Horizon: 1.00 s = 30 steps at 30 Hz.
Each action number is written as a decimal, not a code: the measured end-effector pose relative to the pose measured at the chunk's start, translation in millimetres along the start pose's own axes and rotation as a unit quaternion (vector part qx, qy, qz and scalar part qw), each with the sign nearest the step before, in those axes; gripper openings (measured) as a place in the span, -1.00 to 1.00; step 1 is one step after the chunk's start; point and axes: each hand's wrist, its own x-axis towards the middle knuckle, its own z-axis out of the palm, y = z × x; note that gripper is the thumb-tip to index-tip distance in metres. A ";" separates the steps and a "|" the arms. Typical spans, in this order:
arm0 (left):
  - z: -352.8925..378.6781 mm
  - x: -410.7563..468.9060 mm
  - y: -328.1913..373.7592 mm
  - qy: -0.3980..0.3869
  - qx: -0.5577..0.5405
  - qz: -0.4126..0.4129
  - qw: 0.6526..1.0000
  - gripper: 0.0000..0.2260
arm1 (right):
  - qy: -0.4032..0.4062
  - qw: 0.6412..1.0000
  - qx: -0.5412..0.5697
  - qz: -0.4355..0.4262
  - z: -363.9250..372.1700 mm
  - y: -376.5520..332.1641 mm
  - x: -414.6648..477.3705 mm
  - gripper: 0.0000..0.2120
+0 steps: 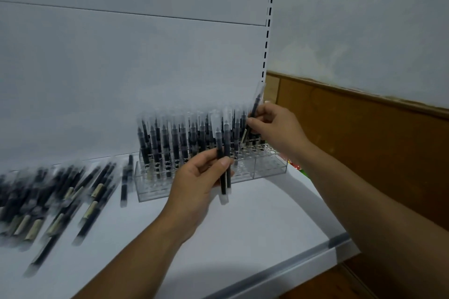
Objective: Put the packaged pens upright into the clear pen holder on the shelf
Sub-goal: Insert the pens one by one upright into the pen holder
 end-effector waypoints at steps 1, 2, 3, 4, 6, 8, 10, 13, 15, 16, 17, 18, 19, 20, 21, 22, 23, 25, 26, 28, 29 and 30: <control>0.1 -0.1 -0.1 0.000 -0.002 -0.001 1.000 -0.75 | -0.004 1.000 -0.011 0.001 -1.1 -0.9 1.6 -0.83; 0.0 -0.2 -0.4 -0.001 -0.003 -0.001 1.000 -0.75 | -0.008 1.000 -0.022 0.001 -2.3 -2.1 3.1 -0.82; -0.2 -0.3 -0.4 -0.002 -0.003 -0.001 1.000 -0.76 | -0.012 0.999 -0.029 0.000 -3.5 -3.4 3.9 -0.83; 0.0 -0.6 -0.2 -0.003 -0.004 -0.001 1.000 -0.78 | -0.016 0.999 -0.035 -0.004 -4.5 -4.4 4.1 -0.84; 0.0 -1.6 0.1 -0.003 -0.004 0.000 1.000 -0.80 | -0.030 0.998 -0.056 -0.011 -4.8 -5.3 3.9 -0.87; 0.2 -2.5 0.9 -0.005 0.002 0.002 1.000 -0.81 | -0.051 0.995 -0.085 -0.010 -3.9 -4.4 2.2 -0.87; -0.3 -2.5 0.8 -0.007 0.009 0.006 1.000 -0.82 | -0.081 0.990 -0.117 0.001 -1.5 -2.5 0.7 -0.85; -0.6 -2.4 0.4 -0.009 0.014 0.006 1.000 -0.81 | -0.123 0.978 -0.166 0.007 5.3 -0.2 -2.9 -0.82; -0.6 -2.3 0.4 -0.011 0.014 0.005 1.000 -0.81 | -0.125 0.977 -0.173 0.006 7.8 0.0 -3.9 -0.82; -0.3 -2.0 0.3 -0.011 0.014 0.004 1.000 -0.81 | -0.128 0.976 -0.175 0.009 7.0 0.2 -4.4 -0.82; 0.1 -2.1 0.4 -0.010 0.015 0.003 1.000 -0.81 | -0.130 0.976 -0.176 0.012 5.2 0.5 -5.2 -0.82; 0.1 -2.0 0.2 -0.009 0.014 0.002 1.000 -0.80 | -0.127 0.977 -0.173 0.014 2.9 0.9 -6.9 -0.82; 0.1 -1.5 0.0 -0.009 0.013 0.000 1.000 -0.79 | -0.115 0.979 -0.167 0.011 0.3 1.3 -9.2 -0.82; 0.0 -1.4 0.0 -0.009 0.013 -0.001 1.000 -0.77 | -0.090 0.983 -0.161 0.003 -1.8 1.3 -12.5 -0.82; -0.2 -1.2 -0.2 -0.009 0.015 -0.002 1.000 -0.77 | -0.059 0.987 -0.146 -0.008 -3.2 0.9 -16.6 -0.83; -0.2 -1.2 -0.1 -0.009 0.016 -0.001 1.000 -0.77 | -0.036 0.993 -0.114 -0.016 -4.3 -0.7 -21.5 -0.85; -0.2 -1.4 0.0 -0.010 0.014 -0.001 1.000 -0.78 | -0.034 0.997 -0.063 -0.016 -4.9 -2.5 -26.6 -0.87; -0.1 -2.0 0.2 -0.013 0.010 0.000 1.000 -0.79 | -0.099 0.994 0.047 0.003 -4.7 -8.8 -36.9 -0.89; 0.2 -2.0 0.4 -0.016 0.011 0.003 1.000 -0.80 | -0.141 0.987 0.077 0.012 -3.7 -11.5 -41.5 -0.90; 0.9 -3.0 1.7 -0.024 0.015 0.011 1.000 -0.80 | -0.184 0.977 0.105 0.014 0.0 -13.5 -46.7 -0.90; 1.3 -3.6 2.1 -0.027 0.016 0.013 0.999 -0.80 | -0.186 0.976 0.112 0.012 2.2 -13.6 -47.8 -0.90; 1.6 -4.3 2.3 -0.029 0.016 0.014 0.999 -0.80 | -0.184 0.976 0.118 0.011 3.9 -14.1 -48.6 -0.90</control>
